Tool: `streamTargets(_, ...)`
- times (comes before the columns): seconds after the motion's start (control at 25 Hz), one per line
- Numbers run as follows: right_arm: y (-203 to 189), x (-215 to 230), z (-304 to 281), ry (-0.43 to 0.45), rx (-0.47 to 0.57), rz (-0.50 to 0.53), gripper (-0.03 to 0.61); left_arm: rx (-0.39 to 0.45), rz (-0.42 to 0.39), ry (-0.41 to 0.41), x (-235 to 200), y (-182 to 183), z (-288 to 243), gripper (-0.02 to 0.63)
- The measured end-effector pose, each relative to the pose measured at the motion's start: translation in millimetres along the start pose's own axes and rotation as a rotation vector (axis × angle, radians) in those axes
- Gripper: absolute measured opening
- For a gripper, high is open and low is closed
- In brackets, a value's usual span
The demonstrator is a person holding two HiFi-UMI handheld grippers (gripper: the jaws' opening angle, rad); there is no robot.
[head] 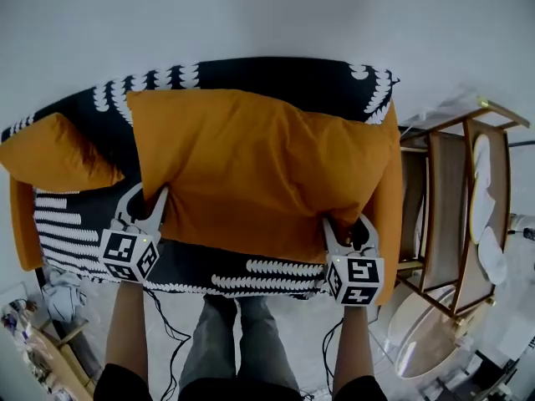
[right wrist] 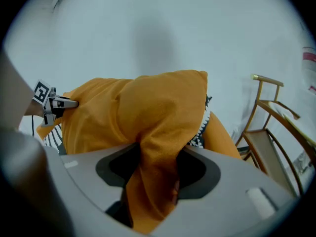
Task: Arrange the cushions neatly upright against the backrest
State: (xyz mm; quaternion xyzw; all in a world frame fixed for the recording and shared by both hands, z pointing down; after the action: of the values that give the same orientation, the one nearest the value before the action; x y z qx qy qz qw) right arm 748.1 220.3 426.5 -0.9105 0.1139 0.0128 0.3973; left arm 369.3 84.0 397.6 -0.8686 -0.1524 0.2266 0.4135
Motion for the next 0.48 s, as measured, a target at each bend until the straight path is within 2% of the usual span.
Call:
streamTargets(0.24, 61, 14, -43, 0.024, 0.082, 0.079, 0.252, 0.096, 0.039, 0.061, -24, 33, -6, 0.115)
streamTargets(0.48, 90, 26, -86, 0.029, 0.108, 0.129, 0.252, 0.111, 0.106, 0.089, -46, 36, -34, 0.117)
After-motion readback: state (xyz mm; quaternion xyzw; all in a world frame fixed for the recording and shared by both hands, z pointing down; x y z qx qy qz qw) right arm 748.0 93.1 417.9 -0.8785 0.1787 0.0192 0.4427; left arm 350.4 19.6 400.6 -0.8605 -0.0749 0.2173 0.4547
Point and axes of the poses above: the fingertips, and each gripper's own axes: z backward along the fingers, x to its right, y out of its top, the point moved 6 cm from there along z, backward along the fingers, and after that the axes turned 15 degrees about z, right-handed, at the moved point
